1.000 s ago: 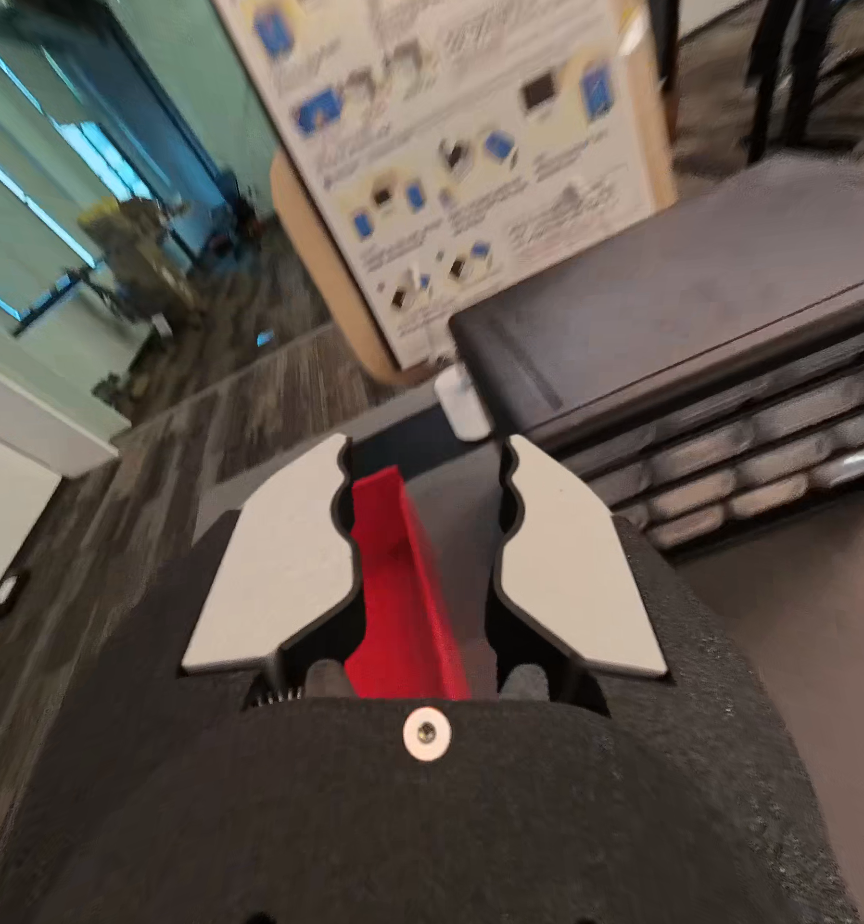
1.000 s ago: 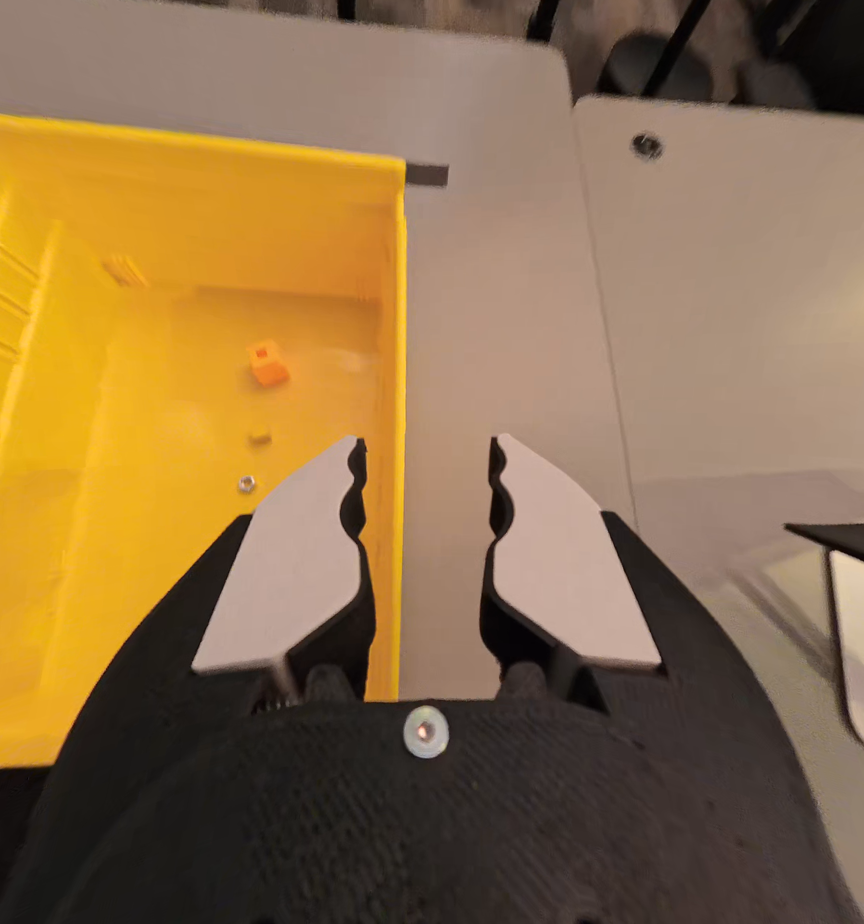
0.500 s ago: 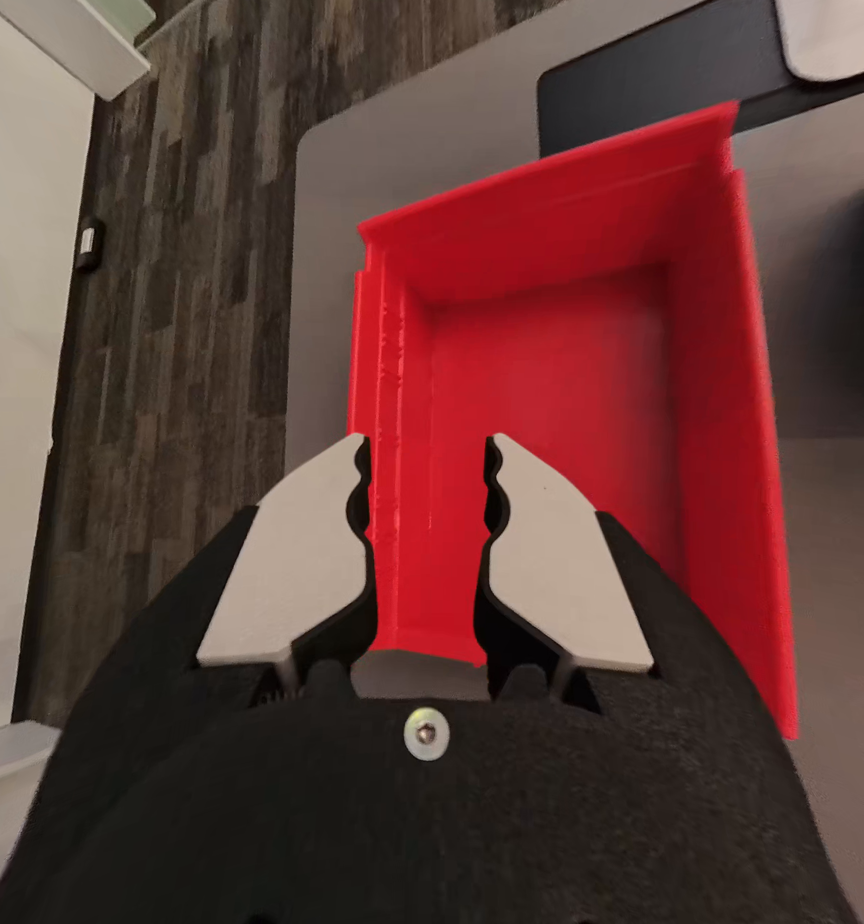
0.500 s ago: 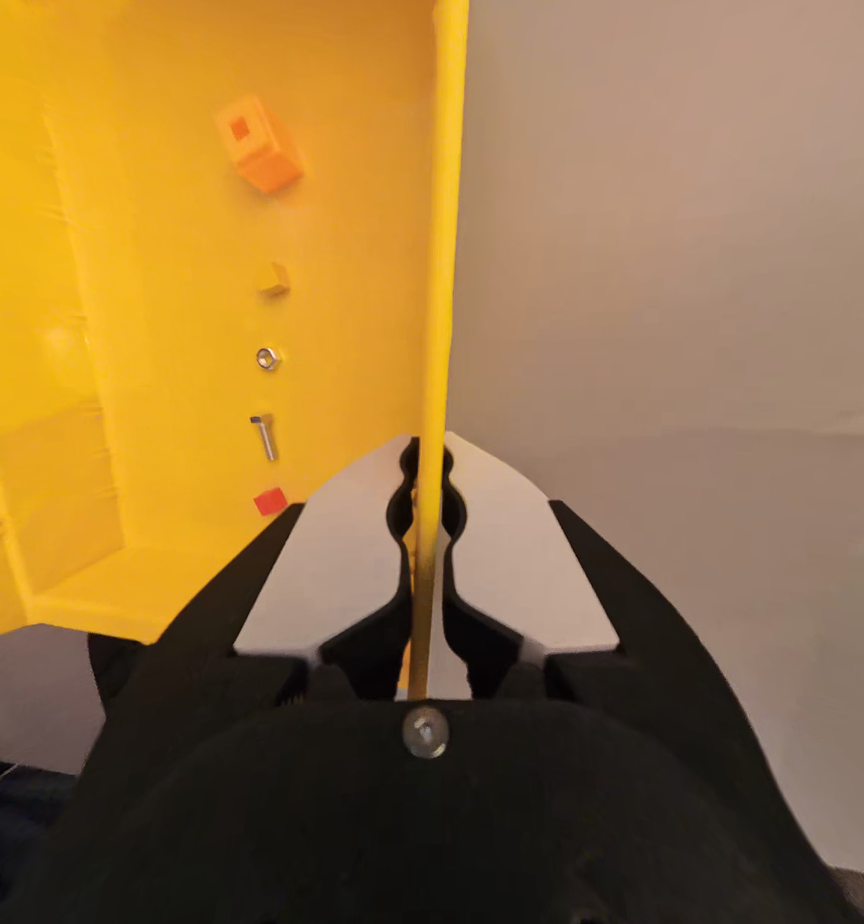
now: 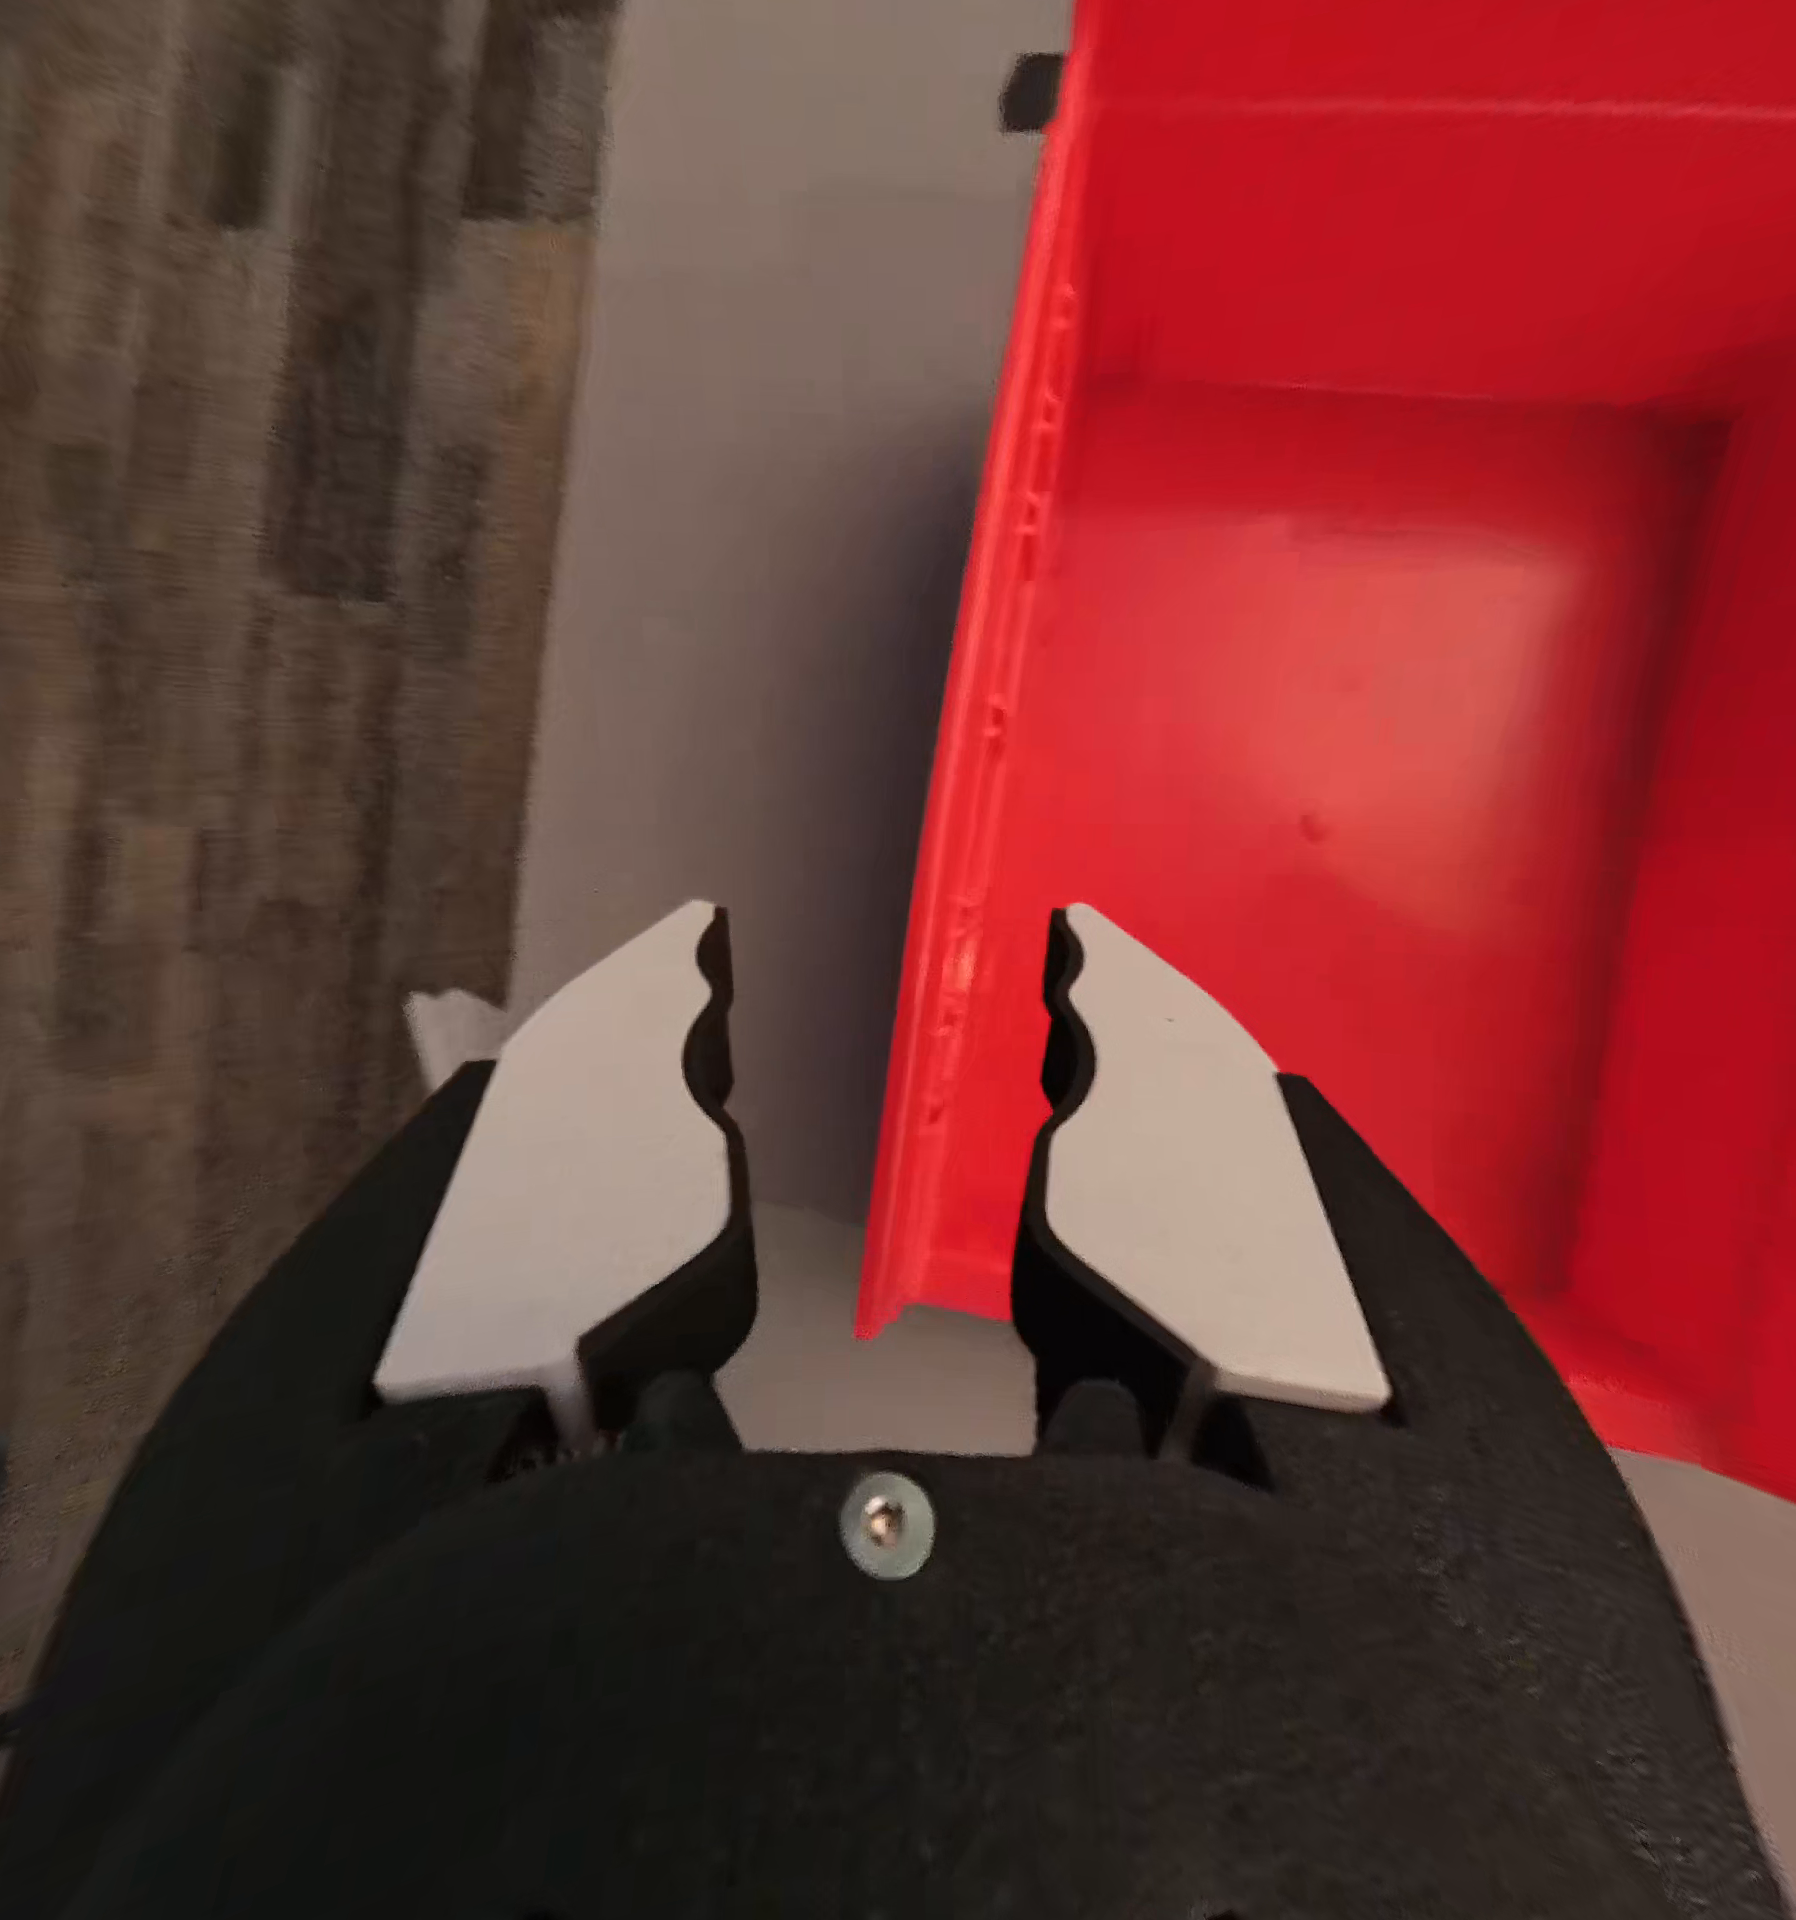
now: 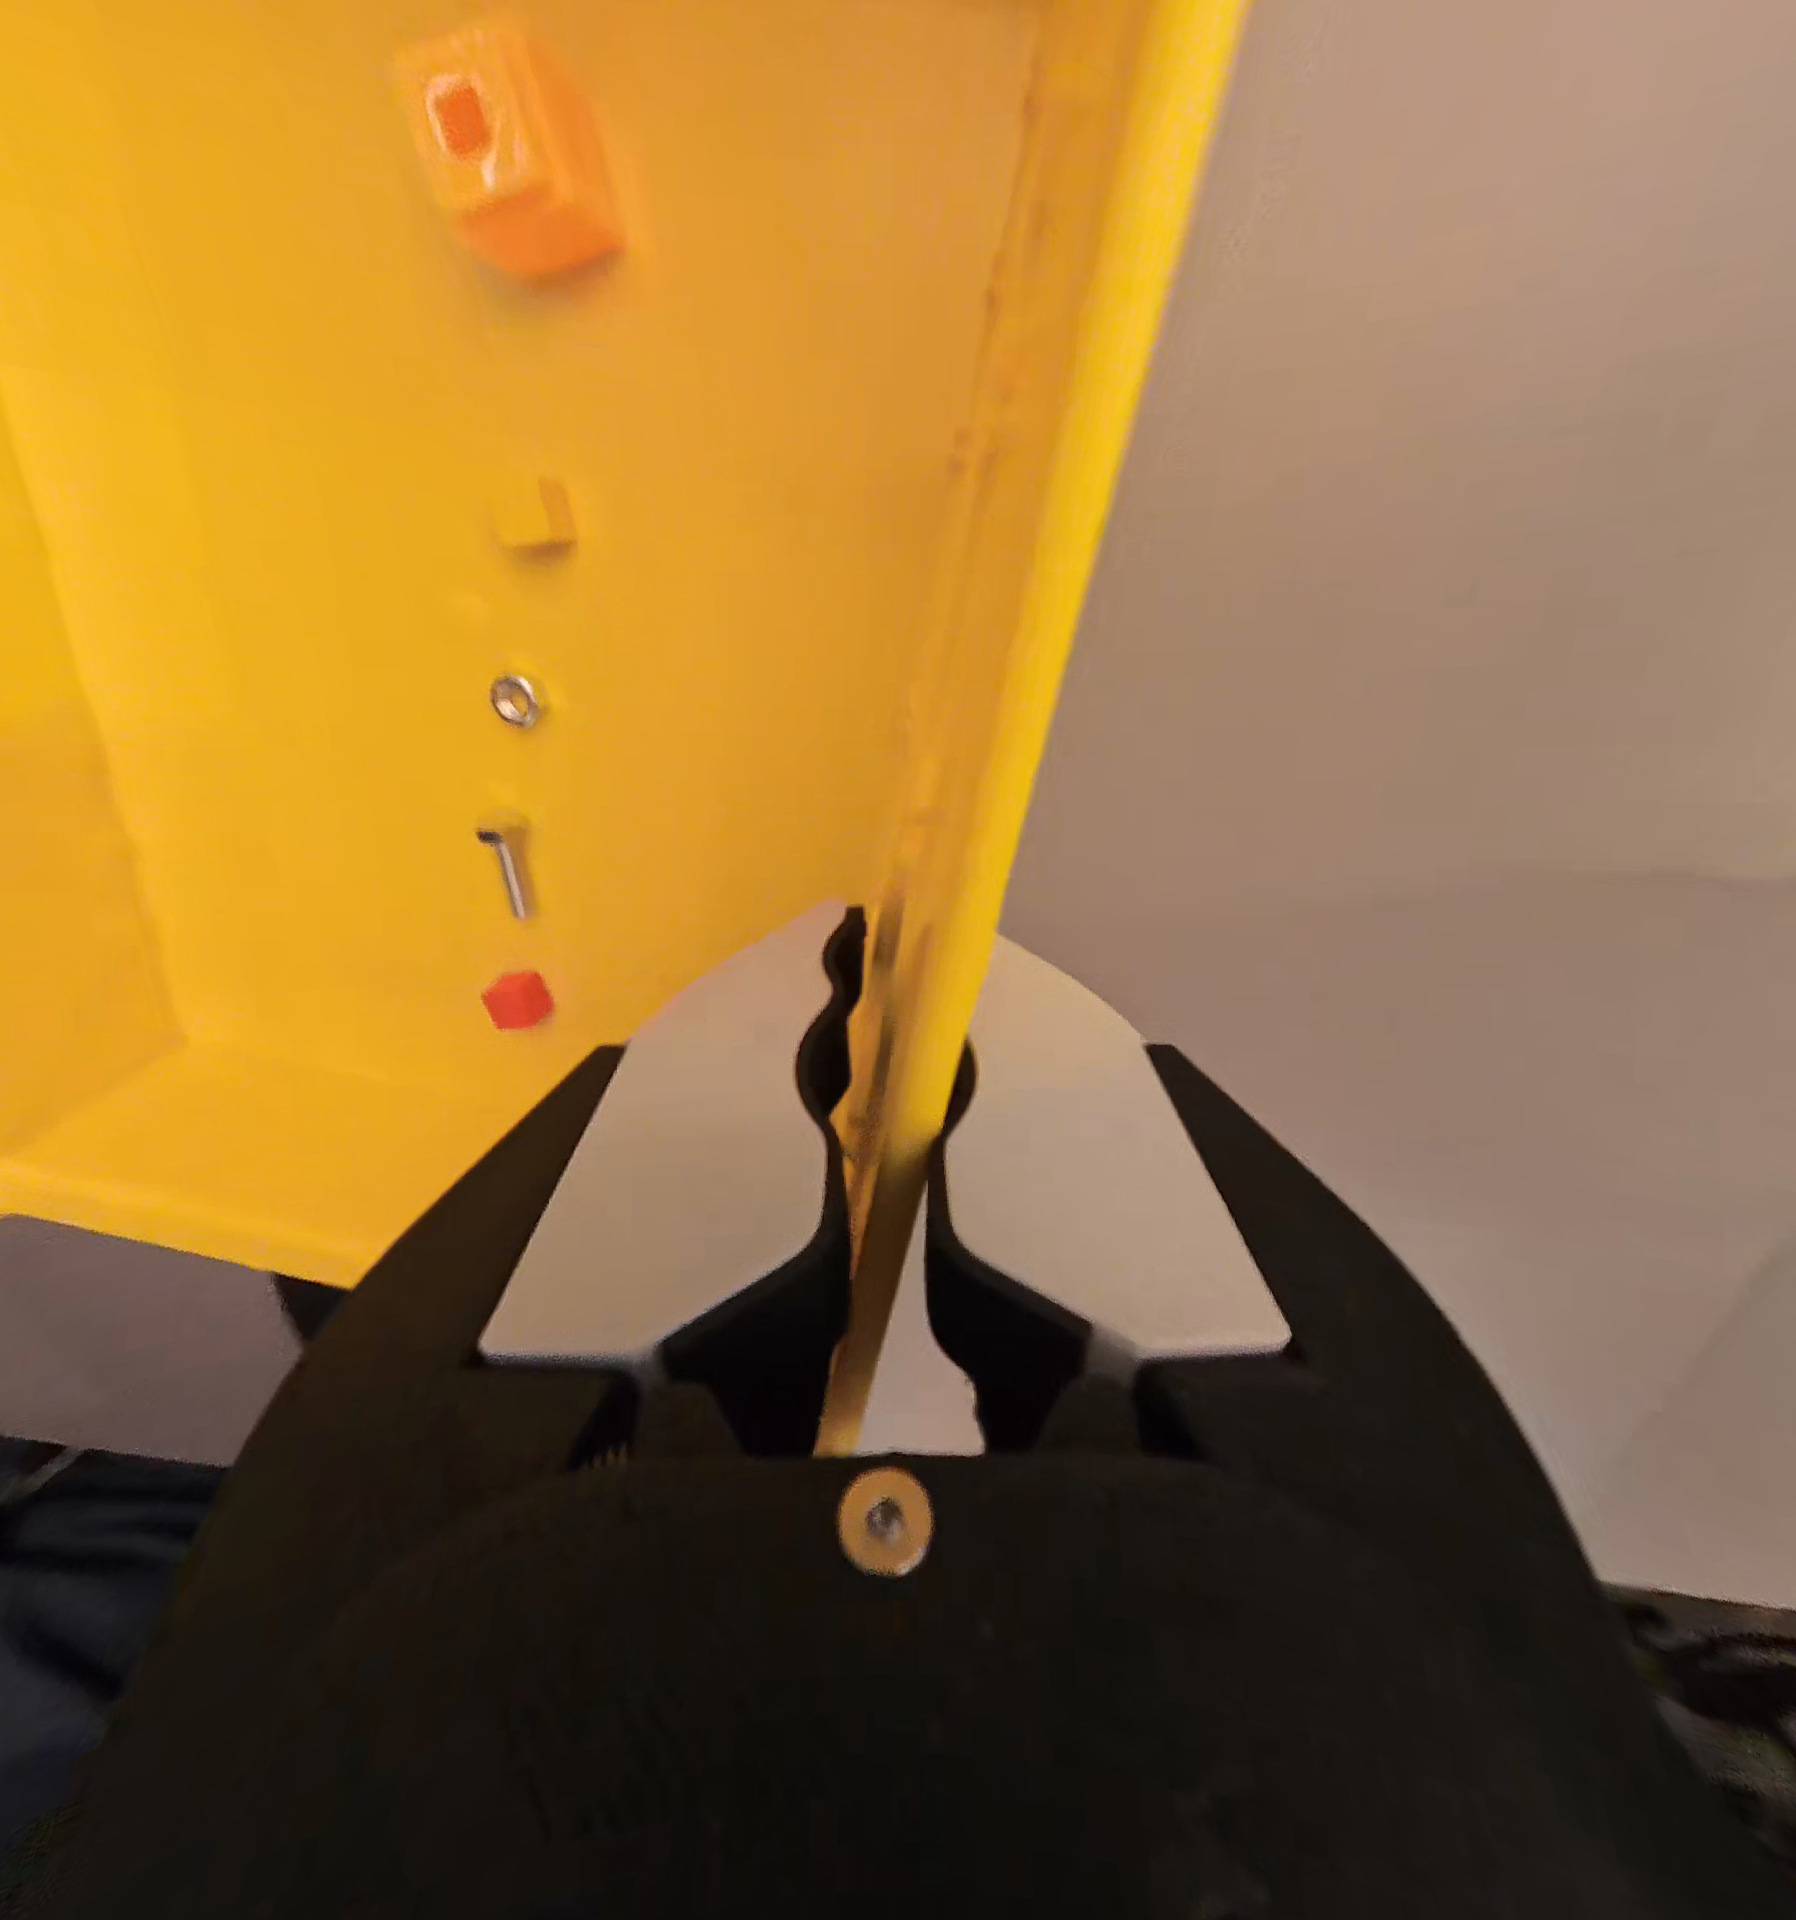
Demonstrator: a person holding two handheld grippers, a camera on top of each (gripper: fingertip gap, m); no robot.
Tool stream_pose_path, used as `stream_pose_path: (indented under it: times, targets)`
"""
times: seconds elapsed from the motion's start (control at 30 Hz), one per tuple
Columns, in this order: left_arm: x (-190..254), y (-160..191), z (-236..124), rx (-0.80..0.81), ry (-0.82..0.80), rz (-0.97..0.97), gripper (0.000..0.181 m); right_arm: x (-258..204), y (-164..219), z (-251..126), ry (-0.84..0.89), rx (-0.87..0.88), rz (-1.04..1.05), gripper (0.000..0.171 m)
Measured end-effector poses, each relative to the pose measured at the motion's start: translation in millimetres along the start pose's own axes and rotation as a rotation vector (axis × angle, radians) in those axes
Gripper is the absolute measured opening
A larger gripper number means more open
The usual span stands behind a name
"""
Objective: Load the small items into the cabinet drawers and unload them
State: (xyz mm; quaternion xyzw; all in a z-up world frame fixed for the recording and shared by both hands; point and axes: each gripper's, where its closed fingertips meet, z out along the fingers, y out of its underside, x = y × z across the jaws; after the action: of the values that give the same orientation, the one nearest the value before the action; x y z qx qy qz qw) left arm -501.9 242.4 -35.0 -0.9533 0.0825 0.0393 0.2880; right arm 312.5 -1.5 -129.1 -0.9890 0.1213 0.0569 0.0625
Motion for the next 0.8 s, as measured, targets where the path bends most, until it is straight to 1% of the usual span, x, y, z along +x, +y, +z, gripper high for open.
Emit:
stream_pose_path:
  times: [0.07,0.1,0.17,0.23,0.3,0.4,0.47,0.53,0.57,0.6,0.63,0.73,0.8]
  targets:
    - [11,3,10,-0.028,0.097,-0.008,0.062,-1,-3,4,-0.039,-0.003,0.052,0.009]
    - [13,6,15,-0.053,0.118,-0.007,0.064,-2,-3,7,-0.050,-0.020,0.063,0.008]
    - [7,12,25,-0.103,0.084,0.003,0.068,-2,2,15,-0.059,-0.081,0.072,0.009]
    - [6,16,32,-0.136,0.078,0.014,0.064,-2,3,15,-0.030,-0.100,0.067,0.005]
    - [8,20,38,-0.172,0.088,0.018,0.058,-5,4,15,-0.023,-0.116,0.045,0.005]
    - [3,31,47,-0.251,0.049,0.033,0.050,-9,5,16,-0.015,-0.144,0.051,0.005]
    - [3,34,52,-0.282,0.046,0.013,0.033,-10,6,16,-0.008,-0.149,0.065,0.005]
    - [15,35,56,-0.309,0.118,-0.029,0.018,-11,6,16,-0.010,-0.145,0.074,0.004]
    - [19,37,59,-0.329,0.138,-0.036,0.014,-11,6,16,-0.010,-0.142,0.085,0.004]
    - [17,41,62,-0.352,0.121,-0.031,0.017,-12,7,16,-0.008,-0.141,0.099,0.004]
    - [16,43,63,-0.366,0.111,-0.018,0.015,-13,7,16,-0.001,-0.142,0.106,0.004]
    - [25,44,60,-0.374,0.190,-0.030,0.005,-13,6,17,-0.001,-0.166,0.124,0.004]
    - [31,44,59,-0.385,0.251,-0.057,0.005,-13,7,17,-0.034,-0.193,0.111,0.004]
